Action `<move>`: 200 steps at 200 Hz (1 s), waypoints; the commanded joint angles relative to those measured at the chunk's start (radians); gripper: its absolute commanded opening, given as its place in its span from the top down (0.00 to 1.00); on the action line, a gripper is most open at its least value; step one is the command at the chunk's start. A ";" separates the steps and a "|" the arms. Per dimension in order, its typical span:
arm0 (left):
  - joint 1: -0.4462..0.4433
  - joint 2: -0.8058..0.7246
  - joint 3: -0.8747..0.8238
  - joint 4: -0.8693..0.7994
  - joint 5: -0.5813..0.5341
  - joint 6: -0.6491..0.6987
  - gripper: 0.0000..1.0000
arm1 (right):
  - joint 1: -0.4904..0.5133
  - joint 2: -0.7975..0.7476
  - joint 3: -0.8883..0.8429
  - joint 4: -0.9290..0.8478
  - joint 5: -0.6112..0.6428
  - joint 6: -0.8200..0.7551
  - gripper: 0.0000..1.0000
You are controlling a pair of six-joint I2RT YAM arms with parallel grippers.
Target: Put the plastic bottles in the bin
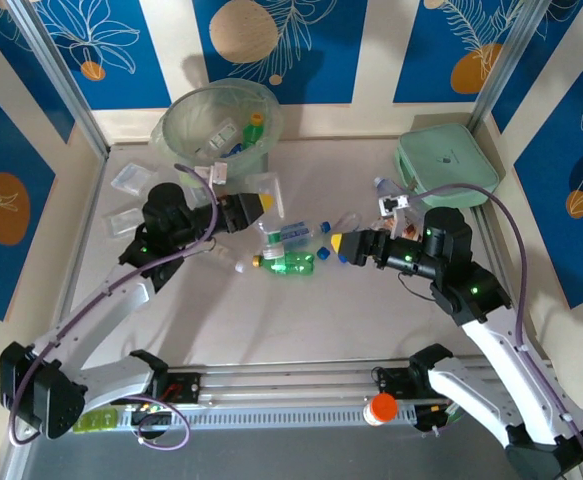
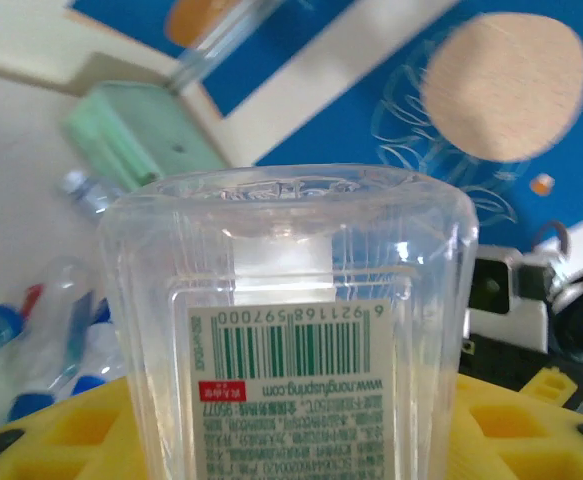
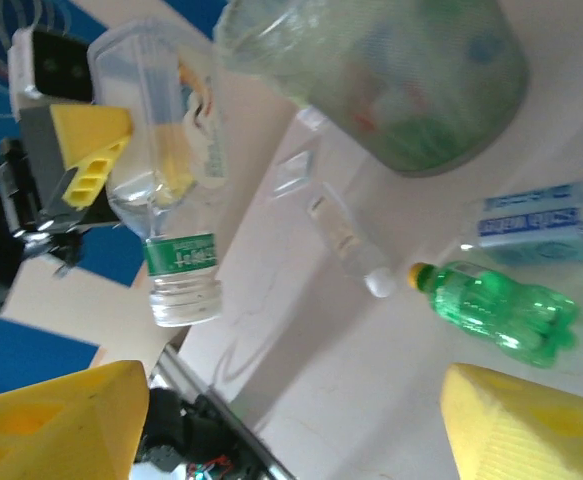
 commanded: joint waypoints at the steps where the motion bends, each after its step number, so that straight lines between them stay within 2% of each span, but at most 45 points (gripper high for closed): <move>1: -0.027 0.033 -0.038 0.404 0.149 -0.087 0.57 | 0.066 0.018 -0.020 0.175 -0.160 -0.016 0.16; 36: -0.101 0.135 -0.038 0.701 0.174 -0.225 0.57 | 0.257 0.025 -0.110 0.369 -0.006 -0.096 0.11; 65: -0.142 0.163 -0.034 0.755 0.152 -0.236 0.58 | 0.264 0.061 -0.095 0.369 0.050 -0.102 0.11; 85: -0.156 0.161 -0.029 0.733 0.143 -0.218 0.58 | 0.263 0.082 -0.094 0.400 0.019 -0.082 0.14; 102: -0.156 0.157 -0.028 0.732 0.132 -0.217 0.58 | 0.263 0.104 -0.092 0.421 -0.025 -0.064 0.23; 139: -0.159 0.158 -0.014 0.710 0.137 -0.205 0.57 | 0.263 0.093 -0.119 0.453 -0.041 -0.040 0.56; 165: -0.162 0.151 -0.007 0.672 0.160 -0.181 0.49 | 0.258 0.055 -0.139 0.441 -0.024 -0.046 0.74; 181: -0.161 0.128 0.029 0.526 0.205 -0.096 0.36 | 0.249 0.036 -0.141 0.401 -0.032 -0.057 0.81; 200: -0.161 0.072 0.076 0.262 0.199 0.092 0.28 | 0.226 0.021 -0.141 0.366 -0.064 -0.057 0.84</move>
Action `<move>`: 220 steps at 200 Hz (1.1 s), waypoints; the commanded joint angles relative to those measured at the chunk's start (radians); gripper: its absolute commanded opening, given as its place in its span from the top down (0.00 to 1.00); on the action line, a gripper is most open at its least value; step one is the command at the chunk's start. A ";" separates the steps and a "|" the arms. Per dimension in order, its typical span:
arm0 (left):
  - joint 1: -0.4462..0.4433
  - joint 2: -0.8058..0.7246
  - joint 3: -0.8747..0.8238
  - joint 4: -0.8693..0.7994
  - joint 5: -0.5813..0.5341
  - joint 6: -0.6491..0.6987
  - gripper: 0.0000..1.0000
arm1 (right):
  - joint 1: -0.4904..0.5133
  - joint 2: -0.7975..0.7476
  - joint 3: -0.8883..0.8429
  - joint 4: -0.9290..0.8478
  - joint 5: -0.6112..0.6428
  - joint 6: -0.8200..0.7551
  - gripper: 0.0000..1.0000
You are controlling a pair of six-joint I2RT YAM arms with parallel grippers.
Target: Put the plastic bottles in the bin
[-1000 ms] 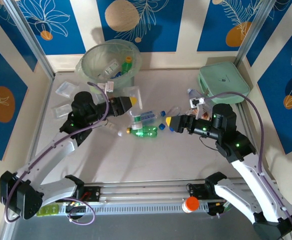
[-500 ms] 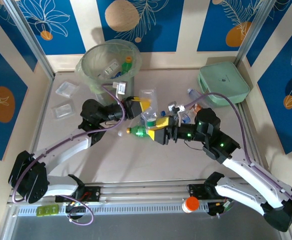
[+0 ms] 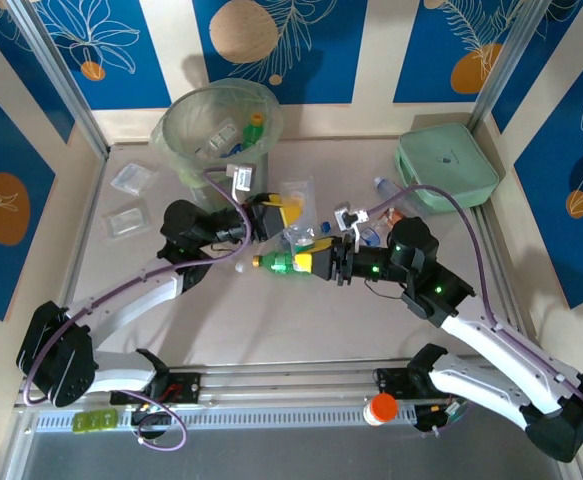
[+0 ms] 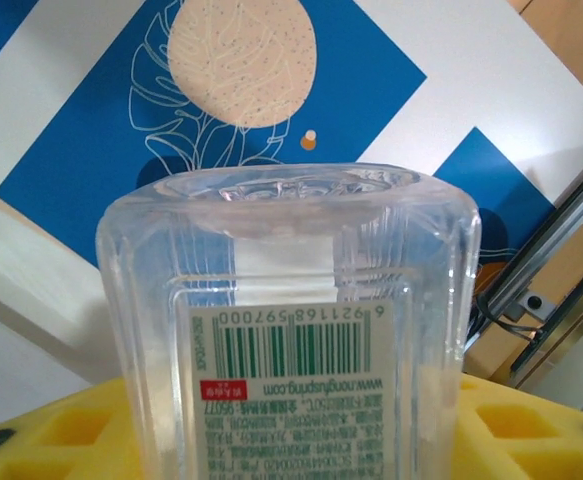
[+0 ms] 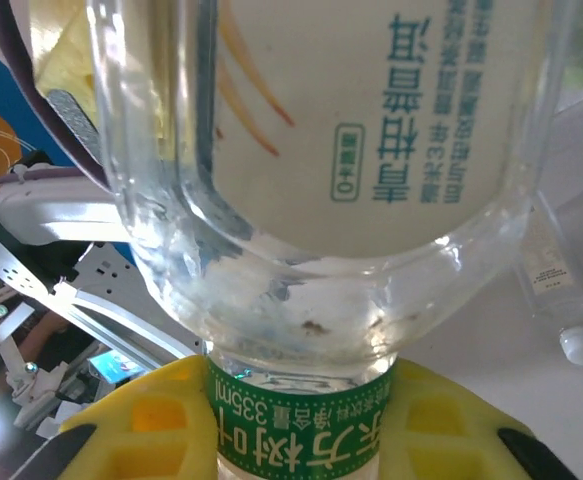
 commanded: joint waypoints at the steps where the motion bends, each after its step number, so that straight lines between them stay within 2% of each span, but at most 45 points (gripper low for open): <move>1: -0.005 -0.082 0.078 -0.274 0.033 0.220 0.28 | -0.022 -0.038 -0.006 -0.024 -0.049 -0.017 0.84; 12: -0.005 -0.104 0.095 -0.350 0.024 0.283 0.26 | -0.032 -0.044 -0.014 -0.026 -0.071 -0.008 0.86; 24: -0.006 -0.105 0.106 -0.366 0.034 0.294 0.25 | -0.034 -0.049 -0.022 -0.026 -0.089 -0.003 0.88; 37: -0.005 -0.089 0.111 -0.339 0.057 0.268 0.25 | -0.034 -0.051 -0.030 -0.023 -0.107 0.002 0.89; 47: -0.005 -0.072 0.111 -0.307 0.071 0.238 0.25 | -0.035 -0.050 -0.036 -0.019 -0.125 0.002 0.94; 92: -0.005 -0.009 0.118 -0.171 0.135 0.138 0.27 | -0.035 -0.048 -0.054 -0.015 -0.175 0.009 0.97; 114: -0.005 -0.004 0.126 -0.177 0.149 0.146 0.33 | -0.037 -0.053 -0.058 -0.036 -0.168 0.000 0.97; 139: -0.005 -0.012 0.133 -0.217 0.158 0.184 0.49 | -0.055 -0.066 -0.070 -0.047 -0.154 0.003 0.97; 153: -0.006 -0.016 0.135 -0.235 0.157 0.200 0.52 | -0.065 -0.069 -0.074 -0.047 -0.155 0.010 0.97; 162: -0.006 -0.014 0.140 -0.238 0.158 0.199 0.53 | -0.066 -0.068 -0.073 -0.048 -0.156 0.011 0.89; 179: -0.002 -0.006 0.160 -0.238 0.148 0.178 0.57 | -0.067 -0.072 -0.058 -0.080 -0.121 0.009 0.45; 186: 0.007 -0.002 0.175 -0.249 0.139 0.172 0.59 | -0.067 -0.077 -0.046 -0.101 -0.098 0.004 0.33; 201: 0.061 0.004 0.222 -0.317 0.086 0.159 0.61 | -0.070 -0.099 -0.017 -0.147 -0.054 -0.015 0.23; 220: 0.152 0.020 0.321 -0.481 -0.011 0.186 0.65 | -0.079 -0.151 0.011 -0.204 0.003 -0.049 0.18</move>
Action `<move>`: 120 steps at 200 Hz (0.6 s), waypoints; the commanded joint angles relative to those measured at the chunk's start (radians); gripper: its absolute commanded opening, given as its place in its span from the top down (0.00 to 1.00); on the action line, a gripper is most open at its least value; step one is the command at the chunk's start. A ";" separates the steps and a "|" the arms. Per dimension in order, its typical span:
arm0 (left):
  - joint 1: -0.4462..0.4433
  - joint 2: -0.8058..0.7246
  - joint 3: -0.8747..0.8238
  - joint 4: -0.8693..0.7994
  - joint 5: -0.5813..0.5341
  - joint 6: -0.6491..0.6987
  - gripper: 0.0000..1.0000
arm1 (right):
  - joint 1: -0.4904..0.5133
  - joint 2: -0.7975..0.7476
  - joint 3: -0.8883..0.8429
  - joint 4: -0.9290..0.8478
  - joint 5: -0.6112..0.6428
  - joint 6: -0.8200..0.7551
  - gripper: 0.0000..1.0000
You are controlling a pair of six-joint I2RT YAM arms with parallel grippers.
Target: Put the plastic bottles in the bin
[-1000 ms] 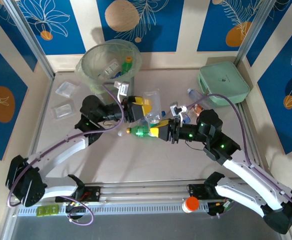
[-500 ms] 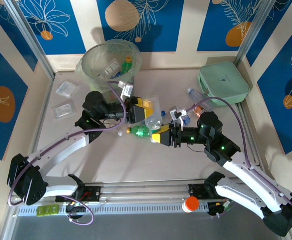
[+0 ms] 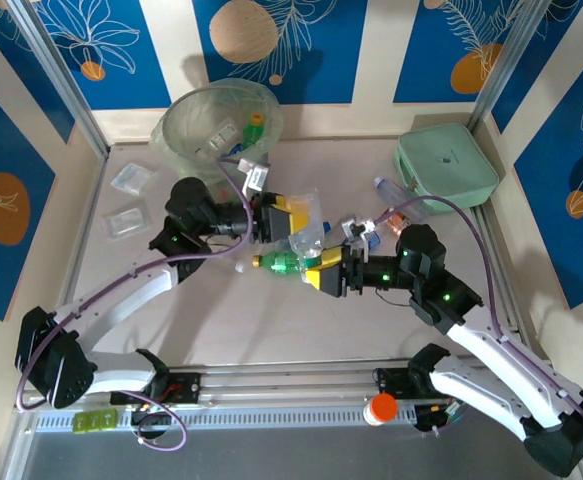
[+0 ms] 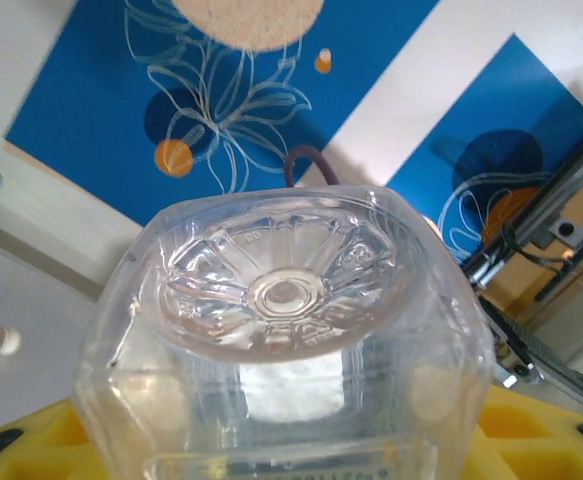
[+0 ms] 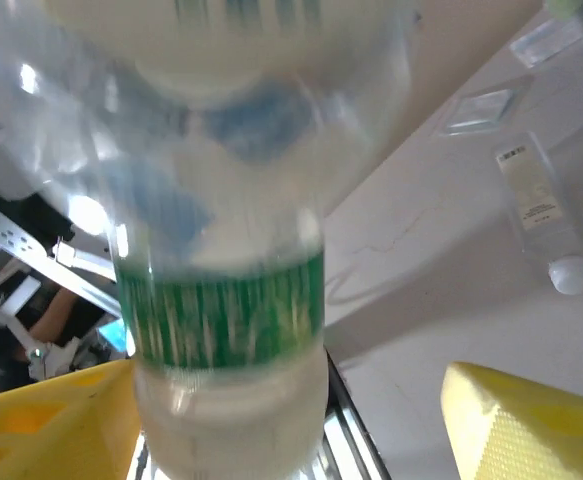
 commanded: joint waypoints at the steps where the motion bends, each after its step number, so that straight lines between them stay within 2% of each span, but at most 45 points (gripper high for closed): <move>1: 0.103 0.010 0.134 -0.160 -0.119 0.030 0.65 | -0.013 -0.070 0.061 -0.097 0.085 -0.040 0.18; 17: 0.157 0.017 0.237 -0.371 -0.278 0.089 0.65 | -0.034 -0.117 0.069 -0.140 0.139 -0.062 0.16; 34: 0.183 0.030 0.353 -0.621 -0.558 0.107 0.65 | -0.064 -0.155 0.069 -0.173 0.173 -0.071 0.16; 51: 0.190 0.063 0.457 -0.761 -0.789 0.063 0.65 | -0.095 -0.178 0.065 -0.197 0.190 -0.070 0.17; 67: 0.207 0.129 0.582 -0.854 -0.870 0.063 0.65 | -0.122 -0.180 0.066 -0.215 0.203 -0.064 0.17; 89: 0.238 0.266 0.822 -1.088 -1.023 0.011 0.66 | -0.150 -0.177 0.058 -0.209 0.206 -0.053 0.18; 120: 0.290 0.455 1.082 -1.255 -1.073 -0.026 0.70 | -0.156 -0.158 0.054 -0.201 0.197 -0.056 0.18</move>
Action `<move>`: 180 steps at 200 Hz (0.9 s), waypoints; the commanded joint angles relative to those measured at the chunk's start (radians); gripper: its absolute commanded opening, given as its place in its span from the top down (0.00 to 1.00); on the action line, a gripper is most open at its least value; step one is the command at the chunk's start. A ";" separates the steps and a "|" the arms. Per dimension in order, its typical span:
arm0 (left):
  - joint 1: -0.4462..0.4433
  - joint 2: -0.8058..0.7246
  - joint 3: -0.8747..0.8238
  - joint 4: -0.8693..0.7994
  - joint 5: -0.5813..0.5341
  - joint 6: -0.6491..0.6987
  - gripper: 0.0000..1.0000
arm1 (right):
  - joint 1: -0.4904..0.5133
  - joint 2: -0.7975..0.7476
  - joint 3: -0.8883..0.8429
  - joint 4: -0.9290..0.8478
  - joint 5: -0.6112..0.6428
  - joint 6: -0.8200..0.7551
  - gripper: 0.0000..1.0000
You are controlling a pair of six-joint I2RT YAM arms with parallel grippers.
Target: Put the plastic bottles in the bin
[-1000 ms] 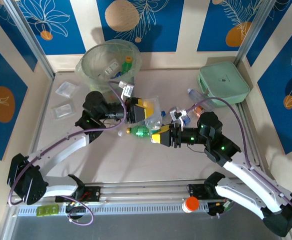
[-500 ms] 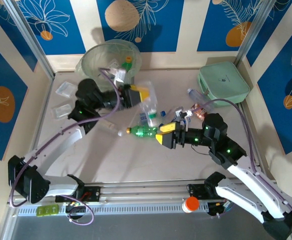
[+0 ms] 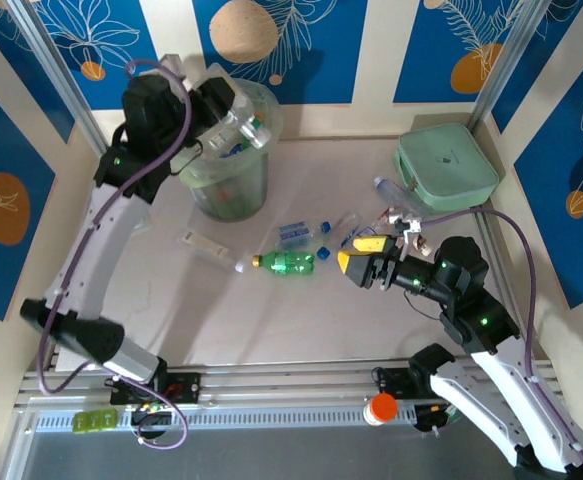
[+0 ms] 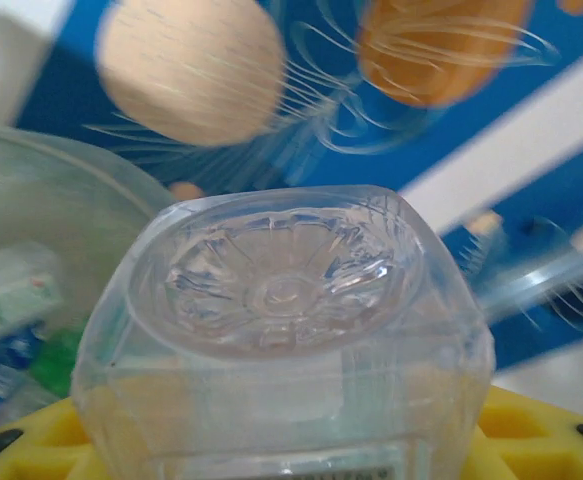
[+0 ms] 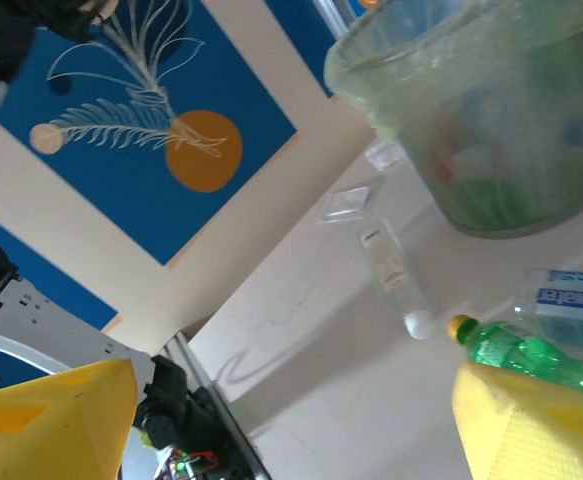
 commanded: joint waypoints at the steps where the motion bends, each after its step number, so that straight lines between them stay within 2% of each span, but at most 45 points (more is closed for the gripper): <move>1: 0.041 0.122 0.163 -0.247 -0.139 -0.038 0.69 | -0.004 0.012 0.008 -0.011 0.005 -0.007 0.18; 21: 0.065 0.217 0.264 -0.312 -0.172 -0.075 0.69 | -0.004 0.027 0.012 -0.019 0.001 -0.009 0.19; 47: 0.095 0.257 0.215 -0.202 -0.139 -0.178 0.69 | -0.004 0.037 -0.002 -0.013 -0.009 -0.008 0.19; 59: 0.106 0.272 0.204 -0.189 -0.169 -0.247 0.69 | -0.004 0.042 -0.004 -0.010 -0.009 -0.005 0.19; 71: 0.118 0.272 0.156 -0.157 -0.185 -0.340 0.69 | -0.004 0.046 -0.008 -0.004 -0.011 -0.003 0.19; 88: 0.129 0.251 0.024 -0.025 -0.174 -0.476 0.67 | -0.003 0.049 -0.017 0.007 -0.015 0.004 0.19; 100: 0.129 0.245 -0.056 0.080 -0.181 -0.535 0.66 | -0.003 0.051 -0.028 0.019 -0.021 0.012 0.19; 113: 0.129 0.262 -0.083 0.119 -0.197 -0.591 0.66 | -0.003 0.053 -0.039 0.032 -0.031 0.022 0.19; 156: 0.128 0.349 -0.025 0.079 -0.245 -0.653 0.64 | 0.001 0.057 -0.052 0.038 -0.040 0.035 0.19; 180: 0.128 0.375 -0.005 0.062 -0.237 -0.643 0.51 | 0.000 0.052 -0.050 0.031 -0.037 0.032 0.19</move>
